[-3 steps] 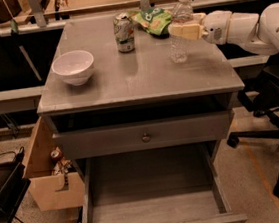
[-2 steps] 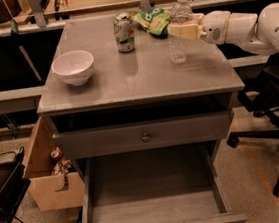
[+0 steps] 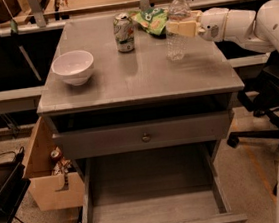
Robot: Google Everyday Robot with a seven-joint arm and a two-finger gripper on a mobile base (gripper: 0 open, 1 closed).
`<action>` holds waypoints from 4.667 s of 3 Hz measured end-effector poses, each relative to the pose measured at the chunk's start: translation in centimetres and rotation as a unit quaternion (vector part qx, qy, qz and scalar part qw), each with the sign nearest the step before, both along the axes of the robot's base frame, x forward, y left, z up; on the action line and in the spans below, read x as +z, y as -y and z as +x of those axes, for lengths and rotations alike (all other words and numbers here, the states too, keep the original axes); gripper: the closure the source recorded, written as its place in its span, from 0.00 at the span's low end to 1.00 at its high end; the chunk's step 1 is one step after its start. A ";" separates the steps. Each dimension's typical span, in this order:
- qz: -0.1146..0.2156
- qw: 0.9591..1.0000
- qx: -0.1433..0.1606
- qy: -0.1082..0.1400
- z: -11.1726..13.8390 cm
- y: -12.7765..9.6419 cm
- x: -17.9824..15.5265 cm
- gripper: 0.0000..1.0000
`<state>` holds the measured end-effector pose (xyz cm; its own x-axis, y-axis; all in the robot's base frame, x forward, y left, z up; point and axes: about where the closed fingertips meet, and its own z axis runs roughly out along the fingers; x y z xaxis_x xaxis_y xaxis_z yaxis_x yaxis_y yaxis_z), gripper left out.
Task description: Place water bottle into middle drawer
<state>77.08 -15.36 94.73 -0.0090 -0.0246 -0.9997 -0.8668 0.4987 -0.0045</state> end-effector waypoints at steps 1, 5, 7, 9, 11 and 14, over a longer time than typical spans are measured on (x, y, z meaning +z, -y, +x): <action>-0.008 1.000 0.003 0.014 -2.8 0.6 2.9 1.00; -0.030 0.991 0.126 0.016 -30.2 -0.3 -0.4 1.00; -0.044 0.987 0.154 -0.024 -33.0 -1.0 -6.9 1.00; -0.044 0.986 0.161 -0.003 -33.6 -6.4 -15.3 1.00; -0.003 0.978 0.208 0.021 -32.1 -14.2 -26.2 1.00; 0.044 0.965 0.259 -0.011 -30.9 -21.7 -40.0 1.00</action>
Offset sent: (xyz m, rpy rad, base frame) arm -0.2074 -0.0146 0.0810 -0.0343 -0.1179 0.0733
